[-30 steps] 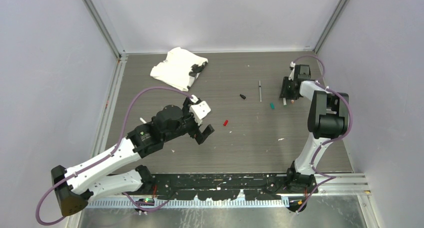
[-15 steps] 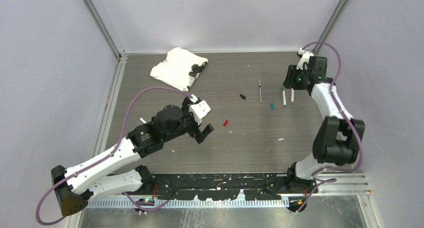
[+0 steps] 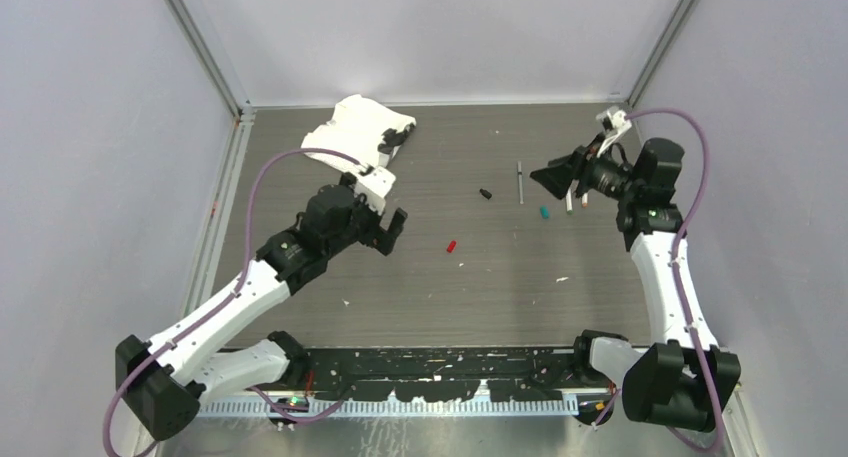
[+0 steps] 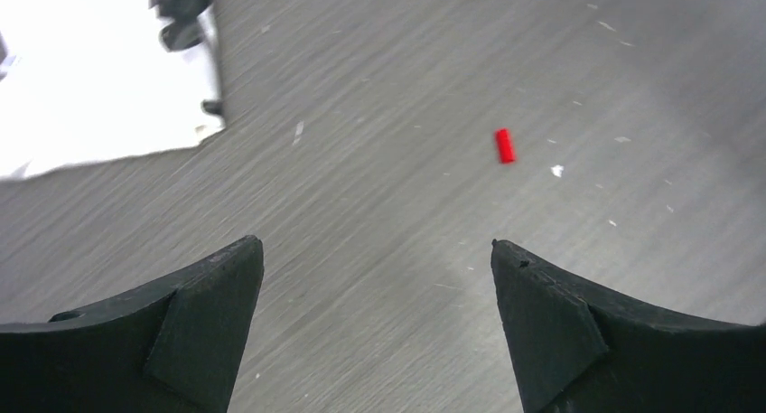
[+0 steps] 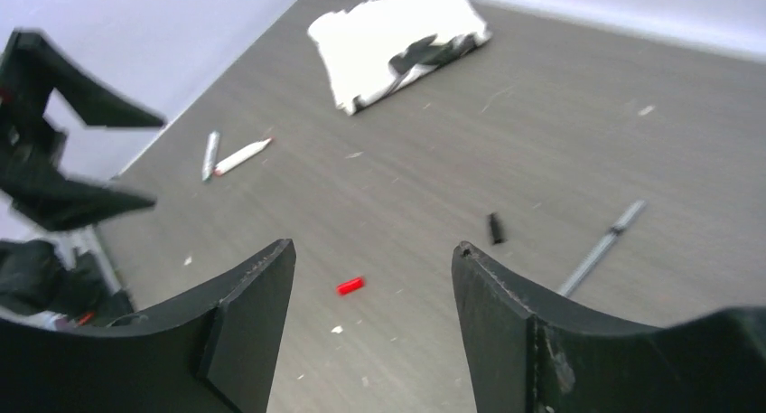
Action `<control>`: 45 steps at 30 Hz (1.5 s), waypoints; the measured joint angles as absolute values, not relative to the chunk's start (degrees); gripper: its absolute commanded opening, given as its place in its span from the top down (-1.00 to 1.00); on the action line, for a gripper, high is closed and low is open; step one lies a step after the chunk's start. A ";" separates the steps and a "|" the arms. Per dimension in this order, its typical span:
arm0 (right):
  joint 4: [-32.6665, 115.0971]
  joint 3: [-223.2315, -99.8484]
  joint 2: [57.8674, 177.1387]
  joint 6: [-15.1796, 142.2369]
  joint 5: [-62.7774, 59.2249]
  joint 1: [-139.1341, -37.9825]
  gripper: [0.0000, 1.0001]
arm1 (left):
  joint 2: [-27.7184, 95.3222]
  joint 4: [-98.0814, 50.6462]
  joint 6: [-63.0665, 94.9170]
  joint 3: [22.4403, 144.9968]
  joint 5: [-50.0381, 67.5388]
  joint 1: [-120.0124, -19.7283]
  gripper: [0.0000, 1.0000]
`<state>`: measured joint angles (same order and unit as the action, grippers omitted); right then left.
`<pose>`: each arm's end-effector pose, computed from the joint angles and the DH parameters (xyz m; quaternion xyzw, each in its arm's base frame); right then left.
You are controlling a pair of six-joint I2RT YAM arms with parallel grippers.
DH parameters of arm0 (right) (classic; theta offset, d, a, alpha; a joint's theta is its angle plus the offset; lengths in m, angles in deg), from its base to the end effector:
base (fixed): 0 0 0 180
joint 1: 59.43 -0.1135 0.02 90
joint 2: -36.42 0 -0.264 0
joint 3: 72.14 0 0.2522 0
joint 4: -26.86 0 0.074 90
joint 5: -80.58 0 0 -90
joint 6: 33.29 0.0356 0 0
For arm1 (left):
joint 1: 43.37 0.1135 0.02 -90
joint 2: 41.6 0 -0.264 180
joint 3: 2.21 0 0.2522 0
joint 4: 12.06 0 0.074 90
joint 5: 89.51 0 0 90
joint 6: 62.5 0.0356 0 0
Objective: Insert the pens into the pen caps
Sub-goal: Place the pen at the center of the board, then pick up the pen from the center of the board.
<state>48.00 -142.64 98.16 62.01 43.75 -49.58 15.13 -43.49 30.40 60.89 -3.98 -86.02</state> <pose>0.2388 -0.0125 0.3640 -0.1862 0.7277 0.3262 0.5739 0.1674 -0.1504 0.3158 0.3070 0.7854 -0.1514 0.5157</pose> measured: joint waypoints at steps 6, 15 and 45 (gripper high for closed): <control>41.96 -133.96 102.22 68.55 50.68 -50.28 -0.40 | 19.06 -42.51 19.43 62.07 0.04 -69.63 -0.25; 43.28 -135.53 101.57 67.59 51.79 -52.75 -0.40 | 25.11 -40.76 -6.56 53.02 1.53 -54.92 -0.17; 50.18 -136.82 102.97 60.79 48.69 -56.75 -0.42 | 40.92 -57.59 -22.25 59.12 -26.10 -49.94 0.18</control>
<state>50.18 -136.82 102.97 60.79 48.69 -56.75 40.92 -57.59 -22.25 59.12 -26.10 -49.94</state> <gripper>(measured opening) 0.705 0.436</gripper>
